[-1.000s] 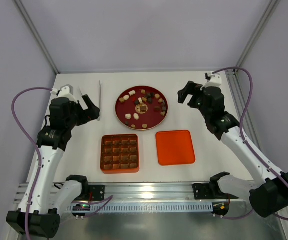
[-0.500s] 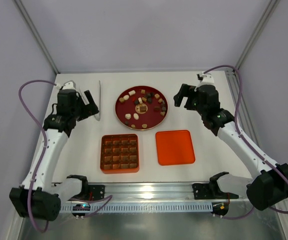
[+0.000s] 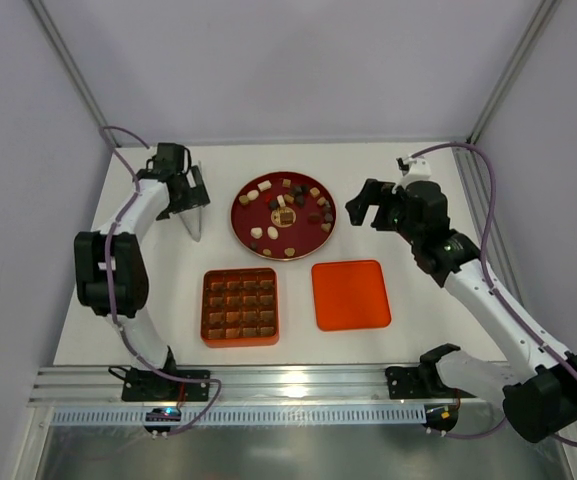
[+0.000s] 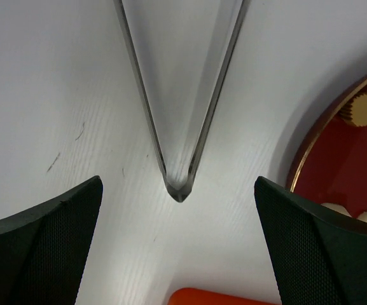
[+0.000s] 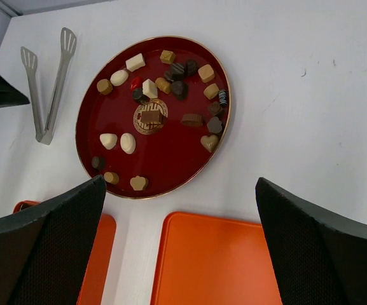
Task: Pack the chocolate
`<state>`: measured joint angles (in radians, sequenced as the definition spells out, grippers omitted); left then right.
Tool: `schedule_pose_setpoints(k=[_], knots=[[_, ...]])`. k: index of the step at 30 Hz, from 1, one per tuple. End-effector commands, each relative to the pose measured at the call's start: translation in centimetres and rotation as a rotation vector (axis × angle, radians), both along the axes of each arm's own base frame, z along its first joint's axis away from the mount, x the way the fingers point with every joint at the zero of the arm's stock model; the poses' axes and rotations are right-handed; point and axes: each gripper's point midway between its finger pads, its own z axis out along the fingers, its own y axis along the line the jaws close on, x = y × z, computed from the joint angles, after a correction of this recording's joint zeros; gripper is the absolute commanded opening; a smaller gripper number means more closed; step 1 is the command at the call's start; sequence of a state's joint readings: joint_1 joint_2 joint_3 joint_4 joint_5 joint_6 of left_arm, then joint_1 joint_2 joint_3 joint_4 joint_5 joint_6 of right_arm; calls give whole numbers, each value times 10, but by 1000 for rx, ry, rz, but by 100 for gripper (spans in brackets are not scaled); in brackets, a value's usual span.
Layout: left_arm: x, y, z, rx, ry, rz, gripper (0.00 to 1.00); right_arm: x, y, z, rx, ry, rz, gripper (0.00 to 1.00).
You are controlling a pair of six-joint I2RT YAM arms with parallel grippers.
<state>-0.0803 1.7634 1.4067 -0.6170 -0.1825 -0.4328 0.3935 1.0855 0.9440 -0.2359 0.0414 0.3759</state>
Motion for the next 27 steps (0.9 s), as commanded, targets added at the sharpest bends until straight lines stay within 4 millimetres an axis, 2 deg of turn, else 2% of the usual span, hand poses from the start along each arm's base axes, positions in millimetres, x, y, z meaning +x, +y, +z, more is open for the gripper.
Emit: schedule_pose_setpoints(k=[1, 2, 7, 8, 12, 14, 27], knots=[[32, 10, 9, 18, -51, 0, 100, -11, 3, 22, 33, -54, 31, 100], [33, 10, -5, 7, -20, -1, 100, -14, 2, 22, 28, -50, 34, 100], [44, 11, -31, -16, 16, -12, 100, -24, -3, 24, 21, -62, 35, 100], [46, 16, -33, 1, 20, 4, 100, -26, -5, 25, 20, -64, 34, 100], [48, 18, -56, -22, 63, 10, 100, -29, -6, 23, 17, -61, 37, 100], [52, 13, -59, -40, 56, -18, 100, -30, -6, 24, 18, -62, 39, 100], [58, 24, -81, 27, 102, -21, 97, -31, -6, 27, 20, -76, 40, 99]])
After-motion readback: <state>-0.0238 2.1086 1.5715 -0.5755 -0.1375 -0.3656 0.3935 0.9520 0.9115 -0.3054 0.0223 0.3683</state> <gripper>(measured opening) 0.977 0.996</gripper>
